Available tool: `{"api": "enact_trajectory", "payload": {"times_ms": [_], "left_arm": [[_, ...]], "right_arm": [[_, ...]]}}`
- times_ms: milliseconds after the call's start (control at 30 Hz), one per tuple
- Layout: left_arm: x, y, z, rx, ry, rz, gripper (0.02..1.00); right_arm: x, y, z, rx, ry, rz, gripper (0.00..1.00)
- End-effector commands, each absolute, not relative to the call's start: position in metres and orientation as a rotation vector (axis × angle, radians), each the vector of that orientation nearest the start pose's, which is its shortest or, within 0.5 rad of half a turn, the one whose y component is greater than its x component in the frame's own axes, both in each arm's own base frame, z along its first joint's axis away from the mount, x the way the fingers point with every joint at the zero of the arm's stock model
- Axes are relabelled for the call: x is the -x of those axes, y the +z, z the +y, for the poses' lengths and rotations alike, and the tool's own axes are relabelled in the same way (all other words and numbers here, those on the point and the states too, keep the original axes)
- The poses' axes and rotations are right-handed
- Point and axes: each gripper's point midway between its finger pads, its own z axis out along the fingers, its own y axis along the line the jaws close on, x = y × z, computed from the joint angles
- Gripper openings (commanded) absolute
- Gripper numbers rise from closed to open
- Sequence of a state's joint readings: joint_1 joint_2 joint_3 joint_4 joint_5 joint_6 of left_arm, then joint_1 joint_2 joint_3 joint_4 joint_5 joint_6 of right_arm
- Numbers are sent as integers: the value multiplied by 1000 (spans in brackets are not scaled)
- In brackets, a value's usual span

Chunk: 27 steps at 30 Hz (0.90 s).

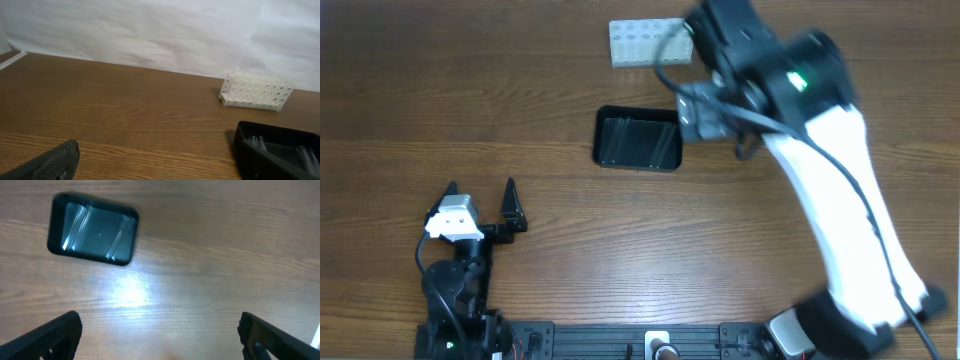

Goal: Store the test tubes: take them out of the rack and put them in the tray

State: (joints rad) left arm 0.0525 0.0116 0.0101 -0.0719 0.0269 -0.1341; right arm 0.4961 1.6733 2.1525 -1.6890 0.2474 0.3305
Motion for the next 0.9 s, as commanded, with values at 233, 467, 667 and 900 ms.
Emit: {"api": "enact_trajectory", "payload": {"times_ms": [233, 467, 667, 900], "left_arm": [[-246, 156, 8, 119, -74, 1644, 998], [-246, 156, 8, 119, -74, 1643, 998], [-246, 156, 8, 119, -74, 1644, 998], [-246, 156, 8, 119, -74, 1644, 998]], "right_arm": [[-212, 277, 47, 84, -139, 2631, 993], [-242, 258, 49, 212, -87, 2292, 991], [-280, 258, 54, 229, -104, 1978, 991], [-293, 250, 48, 128, -70, 1774, 993]]}}
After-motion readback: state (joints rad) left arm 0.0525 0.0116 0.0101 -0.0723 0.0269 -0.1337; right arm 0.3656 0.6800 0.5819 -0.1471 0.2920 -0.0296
